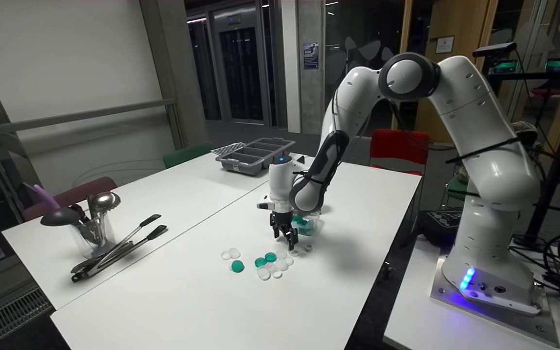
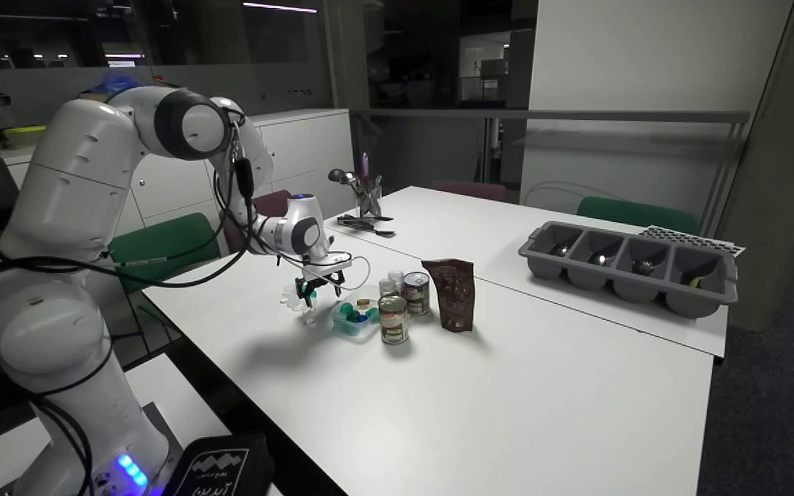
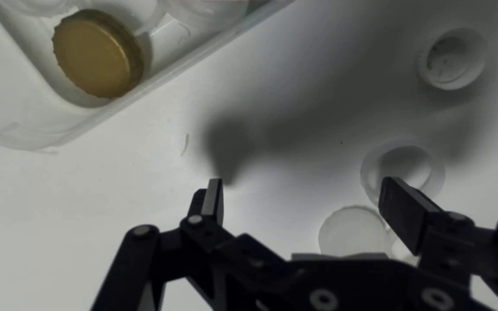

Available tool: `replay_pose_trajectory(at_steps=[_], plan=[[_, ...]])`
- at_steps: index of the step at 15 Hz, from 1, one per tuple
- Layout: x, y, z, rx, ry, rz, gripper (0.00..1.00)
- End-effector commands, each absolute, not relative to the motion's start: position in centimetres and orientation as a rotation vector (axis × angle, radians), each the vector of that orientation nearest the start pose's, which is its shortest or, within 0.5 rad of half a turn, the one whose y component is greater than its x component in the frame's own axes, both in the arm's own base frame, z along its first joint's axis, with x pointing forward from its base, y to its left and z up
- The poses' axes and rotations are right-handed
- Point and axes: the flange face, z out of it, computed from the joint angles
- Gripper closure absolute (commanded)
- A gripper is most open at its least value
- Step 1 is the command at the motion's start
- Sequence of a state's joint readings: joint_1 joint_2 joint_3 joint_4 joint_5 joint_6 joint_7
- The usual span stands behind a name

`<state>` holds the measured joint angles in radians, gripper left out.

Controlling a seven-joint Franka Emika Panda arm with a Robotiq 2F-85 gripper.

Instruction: Place some white and green objects from the table in the clear container.

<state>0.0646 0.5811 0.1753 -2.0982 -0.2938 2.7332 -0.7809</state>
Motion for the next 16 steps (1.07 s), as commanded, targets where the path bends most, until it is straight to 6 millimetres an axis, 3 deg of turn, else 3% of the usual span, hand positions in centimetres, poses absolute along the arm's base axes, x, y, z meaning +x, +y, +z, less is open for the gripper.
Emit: replay_pose_trajectory(at_steps=[1,4,10,16], plan=[[57.4,15.1,14.3,-2.567,-1.89,-0.083,0.32],[57.6,15.1,14.1,-2.571,-1.886,-0.093,0.58],[57.8,15.1,14.8,-2.586,-1.885,-0.115,1.0],[56.6,15.5,16.2,-2.641,-1.868,-0.13,0.98]])
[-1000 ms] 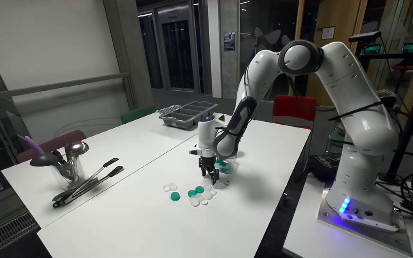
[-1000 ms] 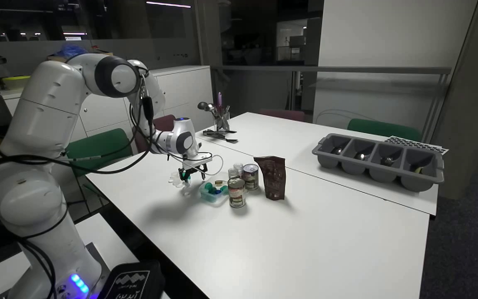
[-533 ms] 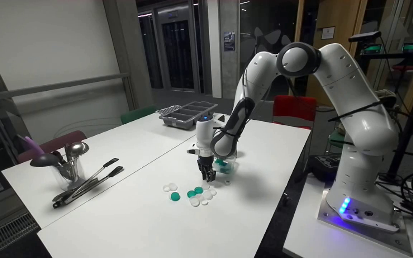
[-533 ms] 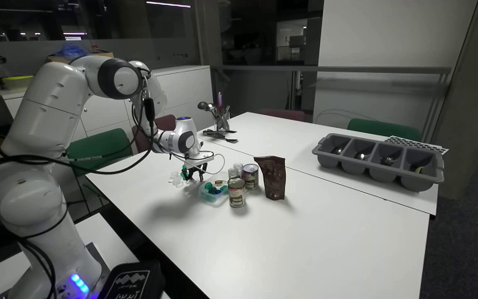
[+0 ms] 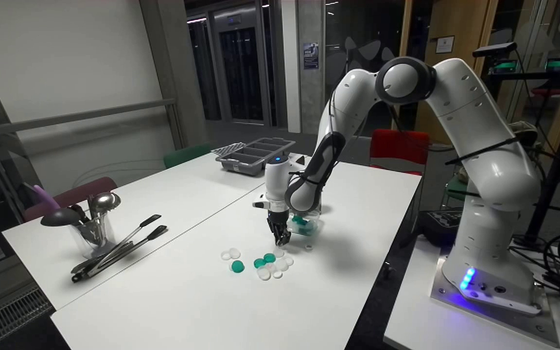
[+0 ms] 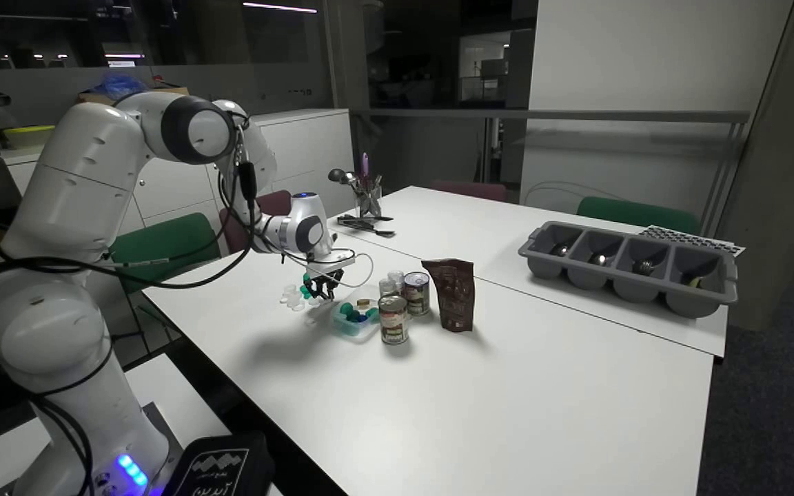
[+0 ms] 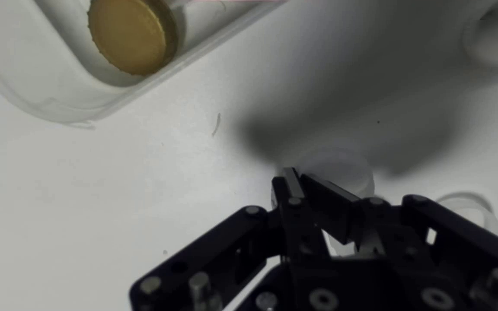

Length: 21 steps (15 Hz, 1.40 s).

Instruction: Place some white and green objects from the table in the clear container.

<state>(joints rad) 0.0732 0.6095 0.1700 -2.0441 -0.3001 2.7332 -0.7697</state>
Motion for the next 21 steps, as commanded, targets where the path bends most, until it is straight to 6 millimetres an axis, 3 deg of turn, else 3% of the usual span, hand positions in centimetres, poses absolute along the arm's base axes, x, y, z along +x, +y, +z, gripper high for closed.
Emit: replay_pose_trajectory(at_steps=[1,10,14,18,21], plan=[[56.3,15.6,16.4,-2.657,-1.861,-0.131,0.98],[52.8,15.5,18.4,-2.818,-1.735,-0.126,0.98],[51.2,13.7,20.1,-2.893,-1.708,-0.19,0.98],[50.6,11.5,22.9,-2.984,-1.689,-0.381,0.98],[50.6,9.5,24.8,-3.075,-1.58,-0.509,0.98]])
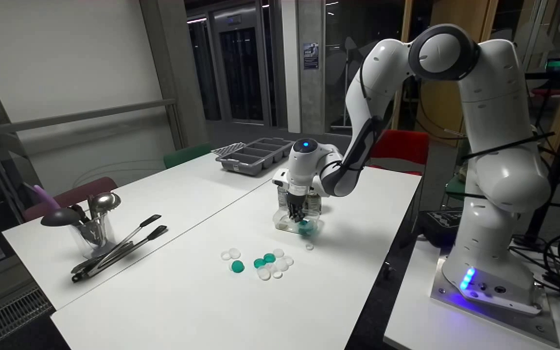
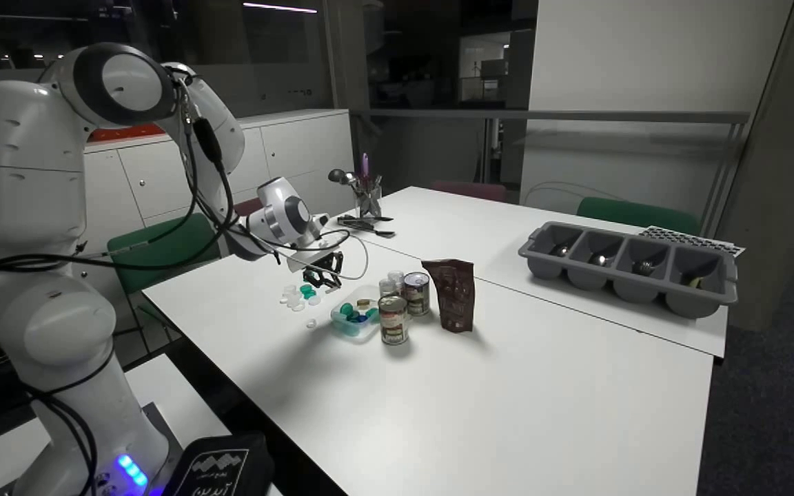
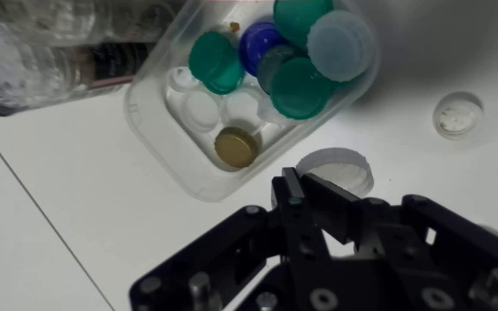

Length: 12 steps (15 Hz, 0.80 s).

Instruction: Place some white and green objects from the table in the clear container.

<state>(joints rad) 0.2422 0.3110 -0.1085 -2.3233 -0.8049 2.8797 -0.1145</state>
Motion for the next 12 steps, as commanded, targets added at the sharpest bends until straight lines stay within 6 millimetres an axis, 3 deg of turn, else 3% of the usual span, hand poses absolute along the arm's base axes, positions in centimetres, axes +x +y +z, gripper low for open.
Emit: replay_pose_trajectory(at_steps=[1,7,8,9,12], plan=[[50.6,8.8,25.2,-3.108,-1.531,-0.533,0.98],[52.1,4.2,24.6,-3.208,-1.315,-0.53,0.98],[52.4,3.6,24.3,-3.212,-1.305,-0.521,0.77],[52.7,3.1,23.8,-3.211,-1.296,-0.513,0.66],[53.2,2.6,22.5,-3.192,-1.297,-0.508,0.43]])
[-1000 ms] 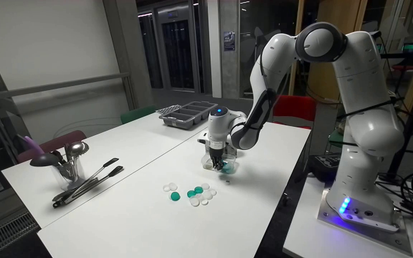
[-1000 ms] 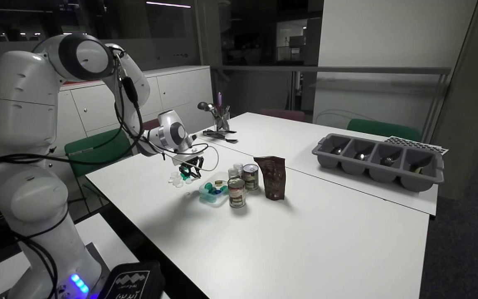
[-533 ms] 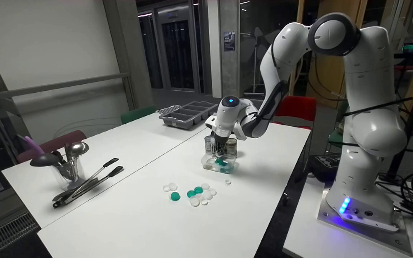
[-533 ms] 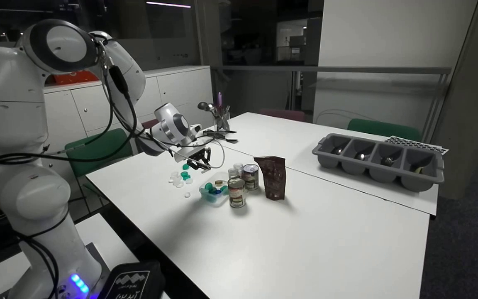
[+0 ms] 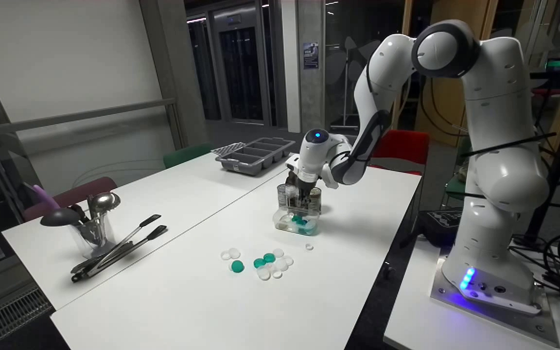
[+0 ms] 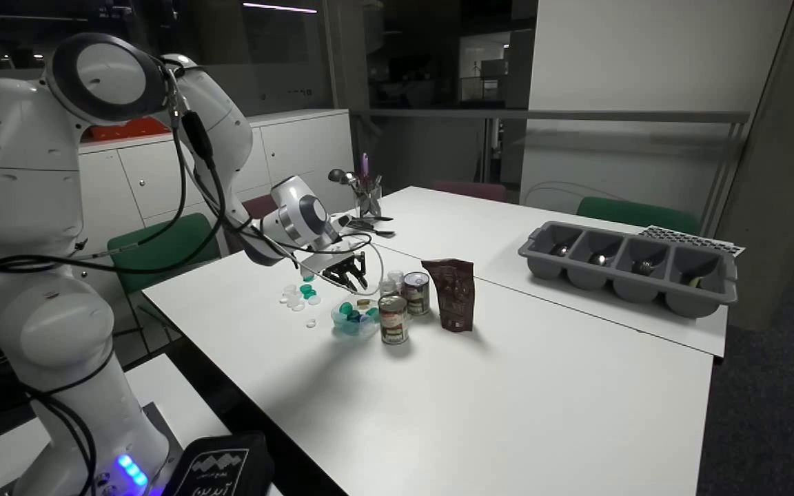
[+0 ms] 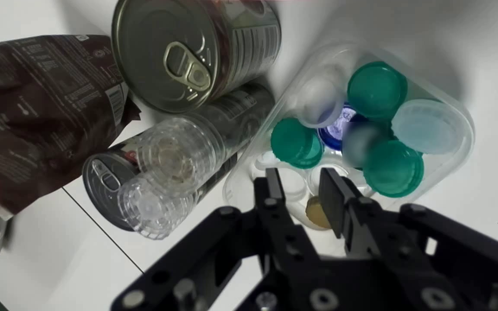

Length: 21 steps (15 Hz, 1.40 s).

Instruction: Place some white and green objects from the table in the clear container.

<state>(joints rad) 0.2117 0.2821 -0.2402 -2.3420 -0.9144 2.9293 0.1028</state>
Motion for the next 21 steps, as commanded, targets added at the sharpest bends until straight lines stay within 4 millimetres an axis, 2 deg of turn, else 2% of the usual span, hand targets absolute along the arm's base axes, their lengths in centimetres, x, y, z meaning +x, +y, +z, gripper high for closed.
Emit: replay_pose_trajectory(at_steps=[1,3,6,13,15,17,19,21], plan=[[53.3,2.7,22.1,-3.182,-1.315,-0.509,0.37],[53.3,3.6,21.4,-3.148,-1.402,-0.486,0.22],[52.5,6.0,21.4,-3.083,-1.592,-0.418,0.01],[48.1,12.7,26.6,-3.009,-1.927,-0.356,0.0],[47.1,14.3,27.9,-2.883,-2.1,-0.336,0.0],[46.4,15.6,28.9,-2.719,-2.221,-0.424,0.0],[46.6,16.5,29.2,-2.594,-2.222,-0.543,0.0],[46.6,17.6,28.0,-2.477,-2.221,-0.612,0.0]])
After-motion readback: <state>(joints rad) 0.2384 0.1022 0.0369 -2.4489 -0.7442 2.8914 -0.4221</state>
